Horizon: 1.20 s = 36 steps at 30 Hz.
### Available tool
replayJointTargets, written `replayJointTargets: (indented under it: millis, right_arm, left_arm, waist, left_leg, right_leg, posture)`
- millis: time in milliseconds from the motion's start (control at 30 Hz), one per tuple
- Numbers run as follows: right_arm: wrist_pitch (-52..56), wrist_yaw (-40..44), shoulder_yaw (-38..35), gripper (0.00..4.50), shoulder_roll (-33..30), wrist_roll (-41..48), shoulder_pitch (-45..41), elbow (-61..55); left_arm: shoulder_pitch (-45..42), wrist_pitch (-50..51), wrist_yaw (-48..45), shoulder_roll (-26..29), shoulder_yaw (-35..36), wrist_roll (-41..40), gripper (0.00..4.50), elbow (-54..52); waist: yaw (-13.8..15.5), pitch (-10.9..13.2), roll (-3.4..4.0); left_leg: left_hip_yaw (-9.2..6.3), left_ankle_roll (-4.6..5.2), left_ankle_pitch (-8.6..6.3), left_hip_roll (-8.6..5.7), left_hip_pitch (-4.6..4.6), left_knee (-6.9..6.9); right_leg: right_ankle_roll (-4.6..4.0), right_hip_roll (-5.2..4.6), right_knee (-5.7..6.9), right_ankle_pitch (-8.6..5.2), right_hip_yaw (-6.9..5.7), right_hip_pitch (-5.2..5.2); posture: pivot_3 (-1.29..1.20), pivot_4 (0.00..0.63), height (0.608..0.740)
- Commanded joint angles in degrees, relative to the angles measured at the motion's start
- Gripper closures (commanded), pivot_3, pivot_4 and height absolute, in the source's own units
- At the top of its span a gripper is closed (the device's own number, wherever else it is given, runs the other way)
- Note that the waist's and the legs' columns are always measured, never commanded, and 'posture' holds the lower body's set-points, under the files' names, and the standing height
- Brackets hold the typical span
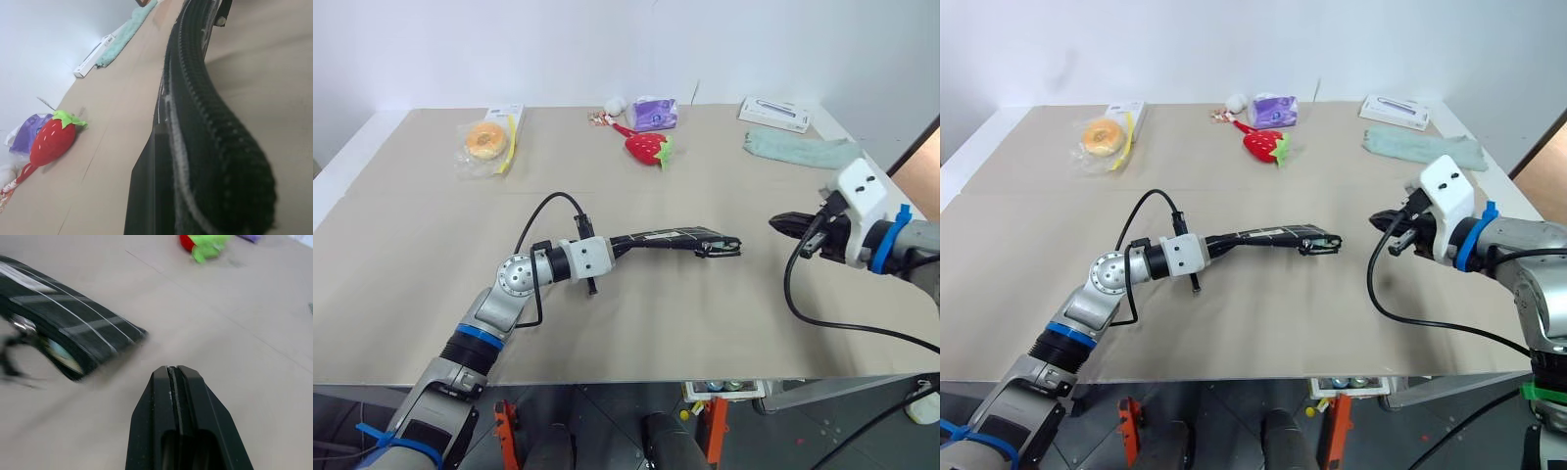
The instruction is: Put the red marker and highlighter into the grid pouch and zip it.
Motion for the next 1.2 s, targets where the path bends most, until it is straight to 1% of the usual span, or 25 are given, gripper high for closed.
replayJointTargets:
  millis: [33,100,133,167,200,233,300,367,533,767,1000,1100,1133,1167,1200]
  right_arm:
    - [1.6,0.2,-2.2,3.83,0.8,3.9,0.3,-5.7]
    - [2.3,0.5,-2.9,3.08,0.7,4.8,1.4,-6.7]
    - [2.5,0.6,-3.5,2.55,0.7,5.5,1.9,-7.2]
    - [2.6,0.6,-3.9,2.13,0.7,6.1,2.1,-7.4]
    - [2.8,1.1,-4.4,1.41,0.3,6.7,3.3,-7.8]
    - [2.8,1.5,-4.7,1.02,-0.1,7.0,4.4,-8.1]
    - [2.3,1.3,-5.1,0.03,0.0,6.9,5.8,-7.9]
    - [2.2,2.3,-5.2,0.03,-0.3,7.7,7.1,-9.0]
    - [4.4,1.6,-4.4,0.03,0.5,10.6,7.0,-10.5]
    - [2.9,-0.9,0.2,0.03,4.5,9.5,6.1,-9.6]
    - [2.8,-1.3,2.4,0.03,6.0,9.3,4.6,-9.2]
    - [2.6,-1.2,2.6,0.87,6.1,9.2,4.7,-9.2]
    - [2.4,-1.0,2.6,1.42,5.9,9.0,5.0,-9.1]
    - [2.3,-0.9,2.7,1.84,5.8,8.8,5.2,-9.0]
    - [2.1,-0.8,2.7,2.42,5.7,8.6,5.3,-8.8]
  left_arm:
    - [-1.5,-0.9,0.0,0.4,1.3,-0.8,4.5,-1.2]
    - [-1.3,-0.9,0.0,0.5,1.4,-0.8,4.5,-1.4]
    - [-1.3,-0.9,-0.1,0.5,1.3,-0.9,4.5,-1.4]
    - [-1.3,-0.8,-0.1,0.5,1.3,-0.9,4.5,-1.4]
    - [-1.2,-0.8,-0.1,0.5,1.4,-0.9,4.5,-1.4]
    - [-1.2,-0.8,-0.1,0.6,1.4,-0.9,4.5,-1.5]
    - [-1.2,-0.8,-0.1,0.5,1.3,-0.9,4.5,-1.3]
    - [-1.2,-0.8,-0.1,0.5,1.2,-1.0,4.5,-1.4]
    - [-1.7,-1.0,0.0,0.4,1.3,-0.9,4.5,-0.8]
    - [-1.5,-1.0,0.1,0.3,1.2,-0.9,4.5,-1.0]
    - [-1.4,-0.9,0.2,0.4,1.3,-0.8,4.5,-1.0]
    - [-1.5,-1.0,0.3,0.4,1.3,-0.7,4.5,-0.9]
    - [-1.6,-1.0,0.3,0.4,1.3,-0.7,4.5,-0.8]
    - [-1.6,-1.0,0.3,0.4,1.4,-0.7,4.5,-0.8]
    - [-1.7,-1.1,0.3,0.4,1.4,-0.7,4.5,-0.7]
  waist:
    - [0.1,0.0,0.0]
    - [0.1,0.0,-0.01]
    - [0.1,0.0,-0.01]
    - [0.2,0.0,-0.01]
    - [0.2,0.0,-0.01]
    - [0.2,0.0,-0.01]
    - [0.2,0.0,-0.01]
    - [0.1,0.0,-0.01]
    - [0.1,0.0,-0.01]
    - [0.1,0.0,-0.01]
    - [0.1,0.0,-0.01]
    - [0.1,0.0,-0.01]
    - [0.1,0.0,-0.01]
    - [0.1,0.0,-0.01]
    - [0.1,0.0,-0.01]
  left_leg:
    - [-0.01,0.0,0.0,0.0,0.0,-0.01]
    - [-0.01,0.0,0.0,-0.01,-0.02,0.0]
    - [-0.01,0.0,0.0,-0.01,-0.03,0.0]
    - [-0.01,0.0,0.0,-0.05,-0.04,0.0]
    - [-0.01,0.0,0.0,-0.06,-0.04,0.01]
    - [0.0,0.0,0.0,-0.06,-0.04,0.01]
    - [-0.01,0.0,0.0,-0.05,-0.04,0.01]
    - [-0.01,0.0,0.0,-0.05,-0.02,0.01]
    - [-0.01,0.0,0.0,0.01,0.03,0.01]
    - [0.0,0.0,0.0,-0.01,0.02,0.01]
    - [-0.01,0.0,0.0,-0.01,0.02,0.02]
    - [0.0,0.0,0.0,-0.01,0.01,0.02]
    - [-0.01,0.0,0.0,-0.01,0.01,0.02]
    - [0.0,0.0,0.0,-0.01,0.01,0.02]
    - [-0.01,0.0,0.0,-0.01,0.01,0.02]
  right_leg:
    - [0.0,0.0,0.0,0.0,0.0,0.0]
    - [0.01,-0.02,0.0,-0.01,-0.01,0.01]
    - [0.02,-0.03,-0.01,-0.01,-0.01,0.03]
    - [0.02,-0.07,-0.02,-0.01,-0.01,0.03]
    - [0.03,-0.08,-0.02,-0.02,-0.01,0.03]
    - [0.03,-0.08,-0.03,-0.01,0.0,0.03]
    - [0.03,-0.07,-0.02,-0.02,-0.02,0.03]
    - [0.03,-0.06,-0.02,-0.01,-0.01,0.03]
    - [0.01,0.02,-0.01,0.02,0.0,0.04]
    - [0.02,0.0,-0.02,0.02,0.01,0.04]
    - [0.02,0.0,-0.02,0.02,0.01,0.05]
    - [0.02,-0.01,-0.02,0.02,0.01,0.05]
    - [0.02,-0.01,-0.02,0.02,0.01,0.05]
    - [0.02,-0.01,-0.02,0.02,0.01,0.05]
    - [0.02,-0.01,-0.02,0.02,0.01,0.05]
  posture:
    - [0.0,0.15,0.74]
    - [0.0,0.15,0.74]
    - [0.0,0.15,0.74]
    - [0.0,0.15,0.74]
    - [0.0,0.15,0.74]
    - [0.0,0.15,0.74]
    - [0.0,0.15,0.74]
    - [0.0,0.15,0.74]
    - [0.0,0.15,0.74]
    - [0.0,0.15,0.74]
    - [0.0,0.15,0.74]
    - [0.0,0.15,0.74]
    - [0.0,0.15,0.74]
    - [0.0,0.15,0.74]
    - [0.0,0.15,0.74]
